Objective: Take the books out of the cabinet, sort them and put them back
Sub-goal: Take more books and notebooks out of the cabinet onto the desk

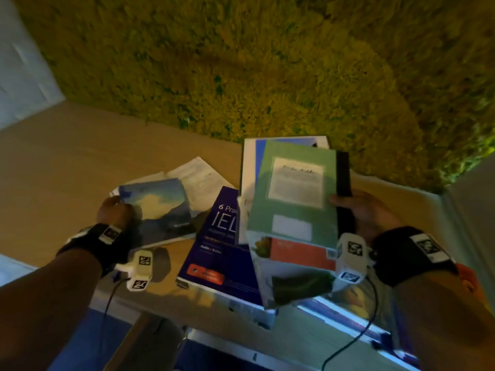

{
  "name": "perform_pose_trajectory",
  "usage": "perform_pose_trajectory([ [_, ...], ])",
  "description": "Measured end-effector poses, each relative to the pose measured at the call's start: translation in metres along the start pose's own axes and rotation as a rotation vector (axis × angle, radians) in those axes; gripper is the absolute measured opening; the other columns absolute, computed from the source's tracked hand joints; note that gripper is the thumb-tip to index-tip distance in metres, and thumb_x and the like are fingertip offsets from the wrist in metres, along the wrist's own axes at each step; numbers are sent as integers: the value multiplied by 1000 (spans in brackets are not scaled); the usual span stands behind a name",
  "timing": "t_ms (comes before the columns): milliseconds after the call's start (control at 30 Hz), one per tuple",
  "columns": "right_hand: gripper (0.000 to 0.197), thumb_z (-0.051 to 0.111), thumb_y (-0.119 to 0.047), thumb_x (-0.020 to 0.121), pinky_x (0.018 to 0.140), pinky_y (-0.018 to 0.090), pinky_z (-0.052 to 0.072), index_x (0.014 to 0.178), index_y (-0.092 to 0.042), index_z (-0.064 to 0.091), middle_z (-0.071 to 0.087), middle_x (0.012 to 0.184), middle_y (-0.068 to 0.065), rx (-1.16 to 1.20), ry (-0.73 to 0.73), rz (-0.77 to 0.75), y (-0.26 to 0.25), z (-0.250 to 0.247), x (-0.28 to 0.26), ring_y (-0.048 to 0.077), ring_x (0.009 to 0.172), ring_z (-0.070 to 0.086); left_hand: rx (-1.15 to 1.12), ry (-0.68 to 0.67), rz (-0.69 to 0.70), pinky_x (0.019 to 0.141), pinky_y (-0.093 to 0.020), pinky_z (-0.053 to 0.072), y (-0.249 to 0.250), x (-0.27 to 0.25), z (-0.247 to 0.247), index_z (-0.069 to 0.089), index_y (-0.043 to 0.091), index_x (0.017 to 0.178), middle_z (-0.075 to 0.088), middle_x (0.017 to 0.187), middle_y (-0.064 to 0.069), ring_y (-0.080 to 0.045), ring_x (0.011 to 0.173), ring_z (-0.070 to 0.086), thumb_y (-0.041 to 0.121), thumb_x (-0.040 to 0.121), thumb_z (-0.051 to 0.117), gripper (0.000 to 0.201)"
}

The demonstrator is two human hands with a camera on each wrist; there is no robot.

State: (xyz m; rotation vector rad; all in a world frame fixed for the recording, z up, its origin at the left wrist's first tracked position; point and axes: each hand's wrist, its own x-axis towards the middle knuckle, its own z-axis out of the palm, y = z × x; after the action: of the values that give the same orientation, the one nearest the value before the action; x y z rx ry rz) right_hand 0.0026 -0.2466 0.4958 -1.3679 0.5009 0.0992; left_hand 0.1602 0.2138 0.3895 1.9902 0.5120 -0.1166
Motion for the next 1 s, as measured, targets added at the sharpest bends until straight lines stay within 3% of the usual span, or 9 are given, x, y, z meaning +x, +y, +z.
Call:
perform_pose_trajectory([
  [100,30,65,-18,91,63,45,64,120,-9,67,76,107,18,36,-42,-16,-15,25,14,33,85,76,-247,-59,27,78,-43,47,8,12,-21,51,20,137,62,102,-17,-29,78,59,-1,93,50,49],
  [200,42,71,-18,86,99,60,52,126,-7,66,65,130,25,25,-53,-22,-7,67,32,43,115,63,-359,-54,136,50,-28,40,43,11,-44,53,27,132,59,62,-10,-16,44,51,-5,88,49,54],
  [300,33,54,-3,100,100,65,49,131,-4,63,66,129,27,28,7,7,18,105,50,47,115,65,-373,-41,282,35,-14,31,89,-1,-77,55,30,127,55,41,6,-4,31,42,-8,87,47,56],
  [333,31,54,-3,100,98,65,51,128,-6,66,68,126,26,14,11,21,28,117,56,47,112,67,-375,-60,332,37,-13,33,104,-1,-88,56,31,125,59,46,8,-3,34,44,-6,86,49,54],
  [400,27,55,-2,100,91,62,55,122,-9,69,72,120,23,-24,38,36,44,141,66,44,105,71,-441,-160,365,63,-18,49,127,1,-109,60,28,131,74,90,-3,-11,64,63,5,78,60,58],
  [500,27,55,-5,101,86,53,58,122,-13,70,74,117,17,-38,66,86,57,182,73,39,103,71,-474,-276,355,106,-53,42,138,10,-123,57,27,137,61,133,-20,-40,120,58,5,72,61,69],
  [767,11,64,-13,94,77,48,58,102,-11,71,76,99,17,16,15,147,62,266,72,35,88,72,-492,-437,274,89,-41,51,106,0,-80,53,20,138,66,120,-20,-34,103,65,-9,85,49,60],
  [867,47,73,-34,74,95,62,52,116,-11,71,72,118,23,4,93,226,92,269,106,43,102,70,-121,-376,275,83,-37,46,62,6,-58,53,18,133,64,112,-18,-29,101,60,6,81,69,56],
  [1000,33,61,-36,101,100,54,53,117,-9,70,73,120,20,1,-27,366,88,293,66,36,106,70,613,-455,316,99,-43,46,8,13,-44,47,14,143,54,137,-17,-37,124,53,51,73,65,81],
])
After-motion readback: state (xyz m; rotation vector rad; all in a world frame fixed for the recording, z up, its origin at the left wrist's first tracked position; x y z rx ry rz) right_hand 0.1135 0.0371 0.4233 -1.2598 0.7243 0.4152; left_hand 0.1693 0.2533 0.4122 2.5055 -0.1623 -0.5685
